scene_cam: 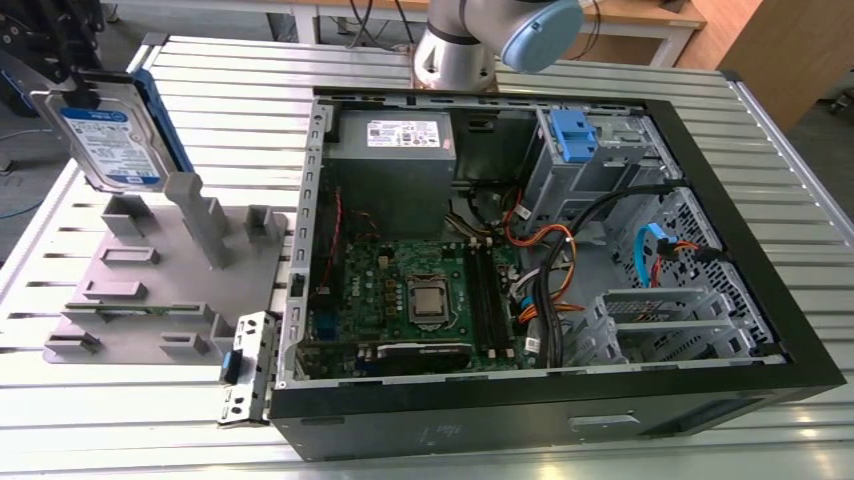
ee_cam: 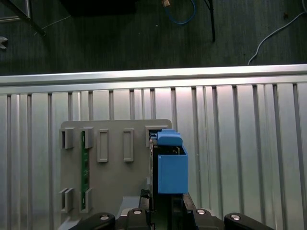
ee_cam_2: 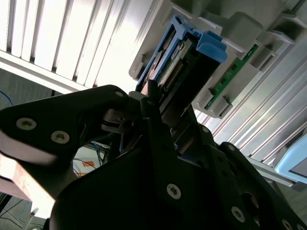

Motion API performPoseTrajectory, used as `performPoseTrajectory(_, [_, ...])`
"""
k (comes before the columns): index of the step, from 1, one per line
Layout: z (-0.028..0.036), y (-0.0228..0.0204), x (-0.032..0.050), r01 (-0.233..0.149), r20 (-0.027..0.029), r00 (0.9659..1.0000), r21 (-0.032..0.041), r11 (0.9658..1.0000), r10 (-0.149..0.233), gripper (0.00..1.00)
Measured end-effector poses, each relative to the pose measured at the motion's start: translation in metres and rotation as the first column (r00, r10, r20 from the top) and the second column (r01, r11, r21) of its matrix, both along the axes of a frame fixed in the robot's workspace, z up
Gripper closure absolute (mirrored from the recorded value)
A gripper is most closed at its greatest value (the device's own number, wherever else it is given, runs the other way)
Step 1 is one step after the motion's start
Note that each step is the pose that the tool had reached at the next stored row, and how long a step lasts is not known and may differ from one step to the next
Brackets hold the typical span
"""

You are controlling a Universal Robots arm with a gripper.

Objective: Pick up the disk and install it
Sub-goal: 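Pick up the disk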

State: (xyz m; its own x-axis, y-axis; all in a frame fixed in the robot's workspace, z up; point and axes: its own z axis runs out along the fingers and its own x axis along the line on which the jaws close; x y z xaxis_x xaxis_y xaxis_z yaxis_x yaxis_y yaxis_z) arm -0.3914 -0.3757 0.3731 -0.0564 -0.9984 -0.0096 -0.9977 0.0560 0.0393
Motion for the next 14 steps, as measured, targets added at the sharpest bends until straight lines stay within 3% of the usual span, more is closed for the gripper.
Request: performPoseTrajectory(14, [0.0079,0.0,0.0,0.0,0.0002,1.0,0.0001,1.0,0.0,0.65])
